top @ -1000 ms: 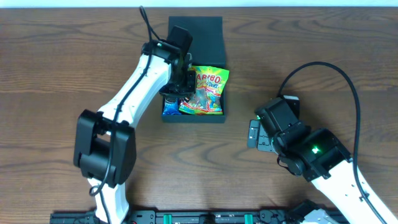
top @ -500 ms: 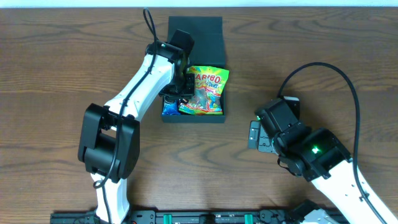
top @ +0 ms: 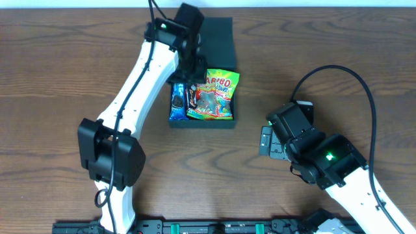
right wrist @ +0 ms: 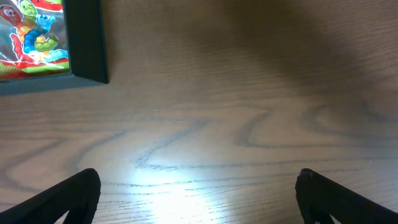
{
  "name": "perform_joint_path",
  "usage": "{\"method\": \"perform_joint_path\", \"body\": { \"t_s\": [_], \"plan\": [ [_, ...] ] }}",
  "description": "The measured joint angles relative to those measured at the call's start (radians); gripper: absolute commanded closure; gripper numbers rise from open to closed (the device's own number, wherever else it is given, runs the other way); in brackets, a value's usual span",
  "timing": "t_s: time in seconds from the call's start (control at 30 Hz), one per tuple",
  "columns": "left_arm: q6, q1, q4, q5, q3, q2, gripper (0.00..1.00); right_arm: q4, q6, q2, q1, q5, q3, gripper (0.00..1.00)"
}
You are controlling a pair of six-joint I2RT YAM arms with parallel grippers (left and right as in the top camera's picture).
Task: Pack container
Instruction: 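Release the snack bar and withdraw the left gripper upward, then push the box lid closed with the left gripper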
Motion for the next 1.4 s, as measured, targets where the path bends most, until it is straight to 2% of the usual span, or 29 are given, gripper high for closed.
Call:
{"method": "perform_joint_path", "body": {
  "t_s": [0.13, 0.23, 0.47, 0.67, 0.9, 1.4],
  "plan": [
    [-0.002, 0.089, 0.002, -0.026, 0.098, 0.0, 0.05, 0.0, 0.0, 0.0, 0.0, 0.0, 0.0, 0.01],
    [-0.023, 0.233, 0.064, 0.006, 0.132, 0.0, 0.05, 0.003, 0.0, 0.0, 0.0, 0.0, 0.0, 0.01],
    [-0.085, 0.502, 0.243, 0.26, 0.135, 0.063, 0.05, 0.044, 0.0, 0.0, 0.0, 0.0, 0.0, 0.01],
    [-0.115, 0.499, 0.411, 0.451, 0.137, 0.241, 0.05, 0.047, 0.0, 0.0, 0.0, 0.0, 0.0, 0.01],
    [-0.225, 0.451, 0.615, 0.649, 0.137, 0.467, 0.05, 0.051, 0.022, 0.0, 0.0, 0.0, 0.0, 0.01],
    [-0.265, 0.366, 0.701, 0.758, 0.137, 0.487, 0.05, 0.053, 0.035, 0.041, 0.0, 0.0, 0.0, 0.01]
  ]
}}
